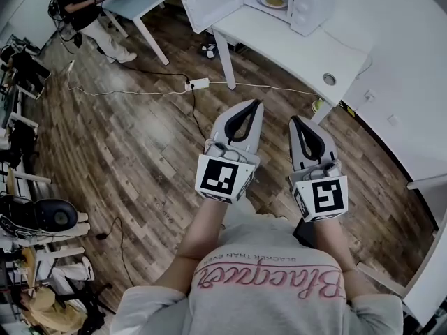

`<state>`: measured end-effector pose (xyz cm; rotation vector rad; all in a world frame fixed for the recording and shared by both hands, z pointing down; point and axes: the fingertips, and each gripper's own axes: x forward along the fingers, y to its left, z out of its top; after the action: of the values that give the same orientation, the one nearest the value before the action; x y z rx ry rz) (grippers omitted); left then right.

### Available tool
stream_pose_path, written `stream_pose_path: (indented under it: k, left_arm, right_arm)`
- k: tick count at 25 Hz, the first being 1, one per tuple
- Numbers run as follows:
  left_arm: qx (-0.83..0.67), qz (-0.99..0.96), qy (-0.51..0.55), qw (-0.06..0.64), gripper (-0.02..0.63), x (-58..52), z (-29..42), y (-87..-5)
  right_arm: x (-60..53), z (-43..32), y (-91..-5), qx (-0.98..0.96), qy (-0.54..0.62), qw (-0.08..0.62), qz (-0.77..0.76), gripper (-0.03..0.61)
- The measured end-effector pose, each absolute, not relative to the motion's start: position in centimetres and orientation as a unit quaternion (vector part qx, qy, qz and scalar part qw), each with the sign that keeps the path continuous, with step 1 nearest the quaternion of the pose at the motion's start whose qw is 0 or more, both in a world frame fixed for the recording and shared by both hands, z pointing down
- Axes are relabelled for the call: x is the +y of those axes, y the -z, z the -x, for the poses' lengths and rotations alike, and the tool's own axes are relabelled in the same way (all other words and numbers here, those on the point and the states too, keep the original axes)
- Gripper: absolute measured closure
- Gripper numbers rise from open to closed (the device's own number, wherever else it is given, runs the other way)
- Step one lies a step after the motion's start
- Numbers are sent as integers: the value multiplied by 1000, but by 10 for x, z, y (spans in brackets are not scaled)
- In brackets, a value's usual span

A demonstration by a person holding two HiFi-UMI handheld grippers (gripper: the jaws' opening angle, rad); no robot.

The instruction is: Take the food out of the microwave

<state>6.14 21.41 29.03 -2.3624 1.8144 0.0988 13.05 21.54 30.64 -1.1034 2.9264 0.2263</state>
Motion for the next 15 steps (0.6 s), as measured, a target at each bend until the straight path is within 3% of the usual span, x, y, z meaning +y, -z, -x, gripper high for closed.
stream_pose_path:
  k: [15]
  left_arm:
    - [582, 809, -30, 79, 609, 168, 46, -296]
  right_arm:
    - [167, -22, -307, 920, -71, 2, 384, 568]
